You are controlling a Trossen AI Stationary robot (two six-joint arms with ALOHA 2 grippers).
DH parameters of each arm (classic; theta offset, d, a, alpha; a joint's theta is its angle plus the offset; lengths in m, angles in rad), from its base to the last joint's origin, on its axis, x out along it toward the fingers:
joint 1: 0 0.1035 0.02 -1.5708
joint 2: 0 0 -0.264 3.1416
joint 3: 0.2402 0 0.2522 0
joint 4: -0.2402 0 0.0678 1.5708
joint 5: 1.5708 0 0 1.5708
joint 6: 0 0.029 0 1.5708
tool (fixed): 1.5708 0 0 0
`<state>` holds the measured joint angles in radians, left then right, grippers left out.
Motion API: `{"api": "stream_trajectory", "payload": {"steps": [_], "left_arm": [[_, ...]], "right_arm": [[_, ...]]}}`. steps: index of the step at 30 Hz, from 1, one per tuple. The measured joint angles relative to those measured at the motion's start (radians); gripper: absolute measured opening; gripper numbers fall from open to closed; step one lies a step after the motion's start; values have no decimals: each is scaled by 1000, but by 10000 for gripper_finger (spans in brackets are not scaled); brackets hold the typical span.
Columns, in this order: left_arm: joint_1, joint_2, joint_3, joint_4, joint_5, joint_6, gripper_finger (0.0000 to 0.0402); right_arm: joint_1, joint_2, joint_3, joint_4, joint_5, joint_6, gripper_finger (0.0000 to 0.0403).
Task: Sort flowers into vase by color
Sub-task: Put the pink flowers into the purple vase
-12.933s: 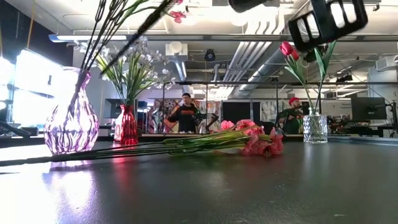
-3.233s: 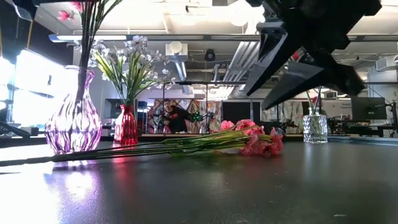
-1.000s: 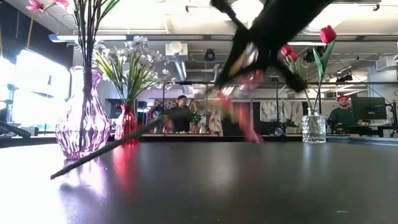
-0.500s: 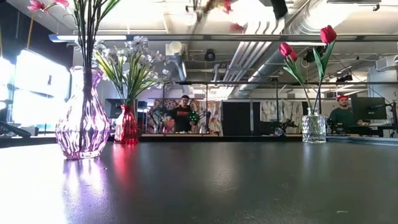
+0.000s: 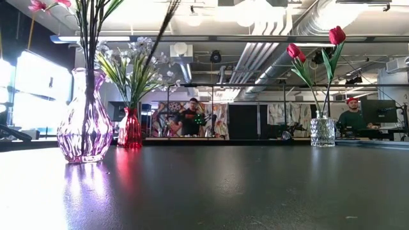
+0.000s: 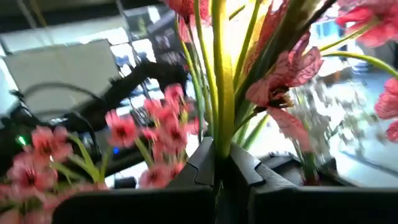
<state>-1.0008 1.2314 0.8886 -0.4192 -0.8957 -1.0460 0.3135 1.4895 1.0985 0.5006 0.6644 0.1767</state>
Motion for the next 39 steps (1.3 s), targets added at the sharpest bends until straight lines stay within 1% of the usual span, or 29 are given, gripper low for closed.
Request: {"api": "stream_trajectory", "payload": {"steps": [3, 6, 10, 14, 18, 23, 28, 33, 36, 39], "left_arm": [[0, 1, 0, -12, -1, -1, 132], [0, 0, -1, -21, -4, -4, 132], [3, 1, -2, -73, -5, -67, 132], [6, 1, -2, -110, -6, -126, 132], [13, 1, -13, -118, -3, -160, 132], [36, 2, -45, -110, 40, -207, 132], [59, 4, -58, -111, 48, -217, 132], [86, 4, -58, -135, 49, -217, 132], [95, 4, -58, -135, 49, -217, 132], [107, 3, -58, -136, 71, -213, 132]], "right_arm": [[-32, 0, 0, 65, -83, -38, 0], [-54, 7, 0, 76, -151, -42, 0], [-72, 46, 0, 119, -227, -47, 0], [-78, 76, 0, 162, -248, -81, 0], [-90, 78, 0, 172, -283, -84, 0], [-99, 77, 0, 220, -338, -89, 0], [-105, 86, 0, 222, -363, -102, 0], [-113, 140, 0, 250, -385, -90, 0], [-112, 149, 0, 263, -387, -99, 0], [-115, 148, 0, 263, -407, -114, 0]]}}
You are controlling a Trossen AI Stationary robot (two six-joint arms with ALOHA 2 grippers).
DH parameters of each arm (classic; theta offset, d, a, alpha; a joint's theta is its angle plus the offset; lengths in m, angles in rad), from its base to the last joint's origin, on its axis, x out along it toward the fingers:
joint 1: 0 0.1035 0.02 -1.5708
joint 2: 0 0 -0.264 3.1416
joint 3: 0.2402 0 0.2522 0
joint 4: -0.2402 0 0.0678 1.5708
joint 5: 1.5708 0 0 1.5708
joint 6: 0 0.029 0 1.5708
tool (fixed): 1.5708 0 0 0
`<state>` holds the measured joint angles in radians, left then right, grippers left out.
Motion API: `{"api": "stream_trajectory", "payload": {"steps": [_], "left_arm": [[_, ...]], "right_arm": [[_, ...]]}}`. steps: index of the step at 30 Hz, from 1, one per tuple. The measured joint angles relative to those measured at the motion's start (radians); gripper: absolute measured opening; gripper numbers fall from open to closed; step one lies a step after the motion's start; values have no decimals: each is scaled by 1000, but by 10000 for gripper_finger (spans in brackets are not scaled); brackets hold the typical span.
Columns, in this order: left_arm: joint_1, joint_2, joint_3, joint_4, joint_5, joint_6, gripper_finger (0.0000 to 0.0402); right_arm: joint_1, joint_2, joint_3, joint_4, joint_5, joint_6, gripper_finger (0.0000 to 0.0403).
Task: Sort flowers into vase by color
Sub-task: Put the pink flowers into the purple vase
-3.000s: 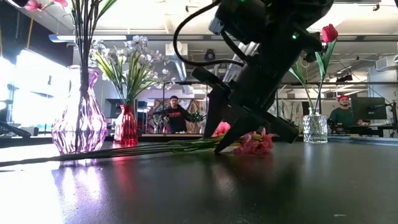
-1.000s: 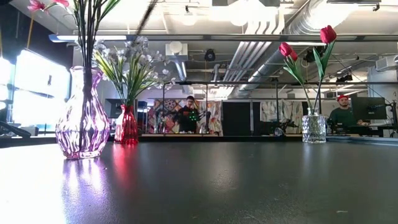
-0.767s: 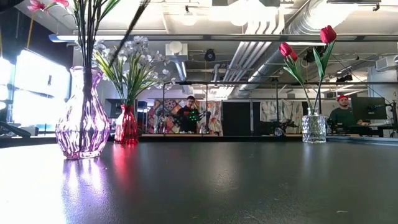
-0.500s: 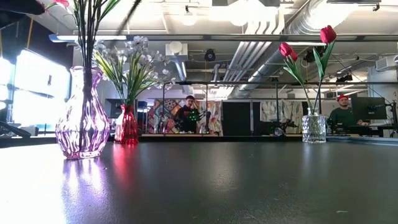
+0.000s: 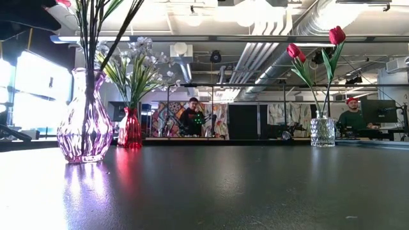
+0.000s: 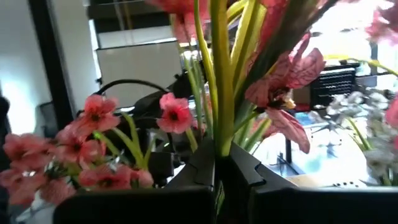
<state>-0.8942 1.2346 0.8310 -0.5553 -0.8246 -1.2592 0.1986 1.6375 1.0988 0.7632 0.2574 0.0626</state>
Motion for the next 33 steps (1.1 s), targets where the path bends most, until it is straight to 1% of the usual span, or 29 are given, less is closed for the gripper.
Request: {"api": "stream_trajectory", "payload": {"steps": [5, 10, 12, 15, 20, 24, 26, 28, 30, 33], "left_arm": [[27, 0, 0, -2, 23, 24, 132], [62, 0, 0, -1, 30, 41, 132], [72, 0, 0, -1, 43, 45, 132], [82, 0, 0, 1, 65, 41, 132], [83, 0, 0, 8, 67, 41, 132], [83, 0, 0, 25, 67, 33, 132], [83, 0, 0, 31, 68, 32, 132], [83, 0, 0, 32, 74, 32, 132], [83, 0, 0, 30, 83, 32, 132], [82, 5, 0, 30, 85, 28, 134]], "right_arm": [[-17, 1, 0, -16, -117, -53, 0], [-34, 43, 0, -31, -251, -98, 0], [-35, 61, 0, -25, -286, -114, 0], [-35, 83, 0, -25, -311, -148, 0], [-41, 117, 0, 8, -328, -194, 0], [-51, 144, 0, -26, -355, -195, 2], [-52, 150, 0, -23, -355, -193, 12], [-50, 150, 0, -22, -355, -196, 32], [-50, 150, 0, -15, -356, -198, 61], [-50, 141, 0, -7, -356, -194, 114]]}}
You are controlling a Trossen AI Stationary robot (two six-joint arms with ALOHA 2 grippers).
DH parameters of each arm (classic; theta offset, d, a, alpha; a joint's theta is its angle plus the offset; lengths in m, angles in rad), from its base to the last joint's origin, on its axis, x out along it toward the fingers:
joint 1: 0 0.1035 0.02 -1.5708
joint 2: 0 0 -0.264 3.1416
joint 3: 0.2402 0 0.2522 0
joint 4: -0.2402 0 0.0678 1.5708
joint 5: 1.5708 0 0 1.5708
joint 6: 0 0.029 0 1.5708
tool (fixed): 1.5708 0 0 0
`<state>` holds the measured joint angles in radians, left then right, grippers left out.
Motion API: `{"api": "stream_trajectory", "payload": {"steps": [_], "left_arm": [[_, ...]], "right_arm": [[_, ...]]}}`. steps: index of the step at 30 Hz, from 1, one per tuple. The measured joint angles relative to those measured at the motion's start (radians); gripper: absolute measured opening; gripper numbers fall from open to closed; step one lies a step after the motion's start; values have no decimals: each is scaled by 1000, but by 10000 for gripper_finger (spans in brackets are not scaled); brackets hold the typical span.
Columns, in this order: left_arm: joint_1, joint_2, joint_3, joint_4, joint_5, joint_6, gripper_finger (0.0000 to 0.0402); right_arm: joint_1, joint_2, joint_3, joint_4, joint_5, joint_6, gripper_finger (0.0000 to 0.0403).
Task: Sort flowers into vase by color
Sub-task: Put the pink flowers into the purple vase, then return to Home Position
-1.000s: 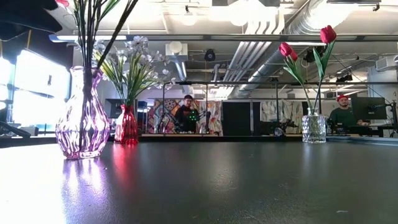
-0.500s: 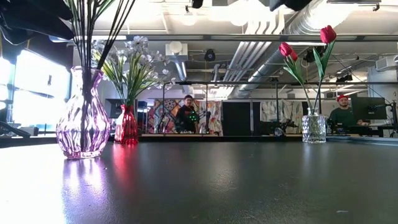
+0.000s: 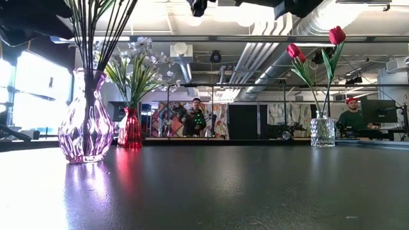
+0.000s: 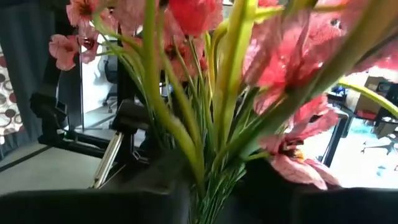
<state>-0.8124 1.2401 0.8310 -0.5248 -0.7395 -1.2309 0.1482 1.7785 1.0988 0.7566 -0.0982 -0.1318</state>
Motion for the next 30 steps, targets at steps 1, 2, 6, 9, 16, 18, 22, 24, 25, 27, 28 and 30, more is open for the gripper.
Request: {"api": "stream_trajectory", "payload": {"steps": [1, 2, 6, 9, 16, 18, 22, 24, 25, 27, 28, 30], "left_arm": [[-2, 6, 0, -2, 7, -5, 136], [-6, 12, 0, -5, 13, -8, 138], [-38, 40, 0, -30, 26, -41, 145], [-68, 53, 0, -46, 38, -60, 148], [-161, 56, 10, -61, 71, -80, 135], [-180, 56, 14, -80, 59, -104, 127], [-203, 51, 24, -122, 55, -107, 113], [-221, 49, 24, -146, 55, -103, 106], [-231, 49, 24, -162, 55, -103, 102], [-250, 47, 24, -195, 47, -109, 91], [-261, 46, 19, -204, 25, -124, 84], [-282, 45, 0, -199, -31, -153, 65]], "right_arm": [[0, -7, 0, -2, 0, 2, 134], [0, -13, 0, -12, 0, 12, 154], [0, -47, 0, -28, 0, 56, 232], [0, -95, 0, -68, 6, 88, 274], [-1, -291, 0, -420, 157, 208, 297], [-3, -333, 0, -542, 189, 260, 295], [-1, -385, 0, -736, 220, 377, 284], [12, -407, 0, -825, 302, 471, 276], [18, -416, 0, -873, 357, 520, 271], [34, -432, 0, -972, 469, 622, 260], [44, -435, 0, -1011, 516, 670, 253], [79, -438, 0, -1077, 594, 748, 239]]}}
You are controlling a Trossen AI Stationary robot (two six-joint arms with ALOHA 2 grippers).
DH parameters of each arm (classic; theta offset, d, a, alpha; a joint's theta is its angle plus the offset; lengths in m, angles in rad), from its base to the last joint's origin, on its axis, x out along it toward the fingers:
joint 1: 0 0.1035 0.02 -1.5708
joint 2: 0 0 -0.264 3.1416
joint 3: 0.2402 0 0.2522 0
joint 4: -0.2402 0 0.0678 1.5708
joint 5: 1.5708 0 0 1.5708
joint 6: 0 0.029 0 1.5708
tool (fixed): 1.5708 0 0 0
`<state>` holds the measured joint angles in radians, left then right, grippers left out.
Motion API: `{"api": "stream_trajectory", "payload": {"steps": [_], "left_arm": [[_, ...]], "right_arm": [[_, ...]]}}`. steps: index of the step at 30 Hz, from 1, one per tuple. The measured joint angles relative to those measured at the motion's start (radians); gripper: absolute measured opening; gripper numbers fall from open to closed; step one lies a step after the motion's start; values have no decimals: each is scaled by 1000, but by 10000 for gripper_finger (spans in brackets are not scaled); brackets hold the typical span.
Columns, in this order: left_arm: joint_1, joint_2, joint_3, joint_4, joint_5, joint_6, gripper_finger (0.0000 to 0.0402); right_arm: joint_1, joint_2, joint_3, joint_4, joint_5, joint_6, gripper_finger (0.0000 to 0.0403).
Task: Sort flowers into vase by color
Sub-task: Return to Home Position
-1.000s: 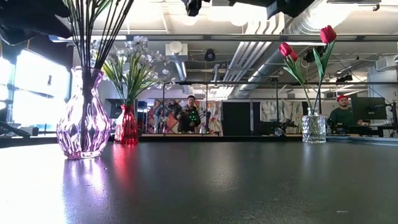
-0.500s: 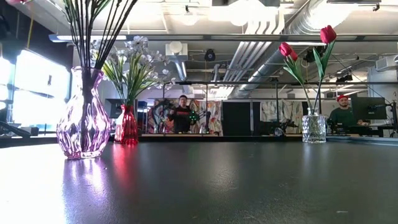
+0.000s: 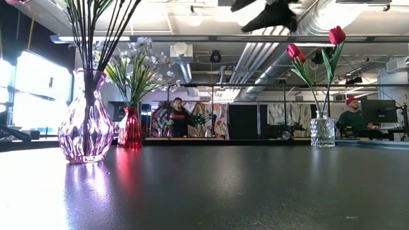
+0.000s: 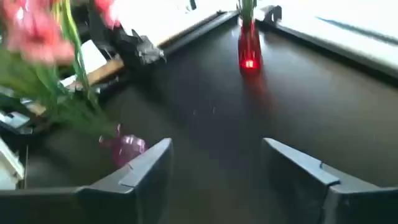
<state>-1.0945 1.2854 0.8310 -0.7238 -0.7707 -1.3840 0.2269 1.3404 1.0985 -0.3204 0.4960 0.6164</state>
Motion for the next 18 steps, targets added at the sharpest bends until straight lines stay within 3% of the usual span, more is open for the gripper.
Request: {"api": "stream_trajectory", "payload": {"steps": [6, 10, 15, 18], "left_arm": [[-77, 0, -124, 162, -25, 5, 5], [-123, -32, -163, 201, -42, 21, 4], [-222, -156, -163, 202, -131, 157, 1], [-281, -252, -162, 211, -195, 251, 0]], "right_arm": [[150, 28, 0, -90, 197, 249, 180], [248, 67, 0, -90, 313, 387, 122], [379, 88, -1, -103, 471, 523, 27], [462, 85, -1, -101, 608, 551, 9]]}}
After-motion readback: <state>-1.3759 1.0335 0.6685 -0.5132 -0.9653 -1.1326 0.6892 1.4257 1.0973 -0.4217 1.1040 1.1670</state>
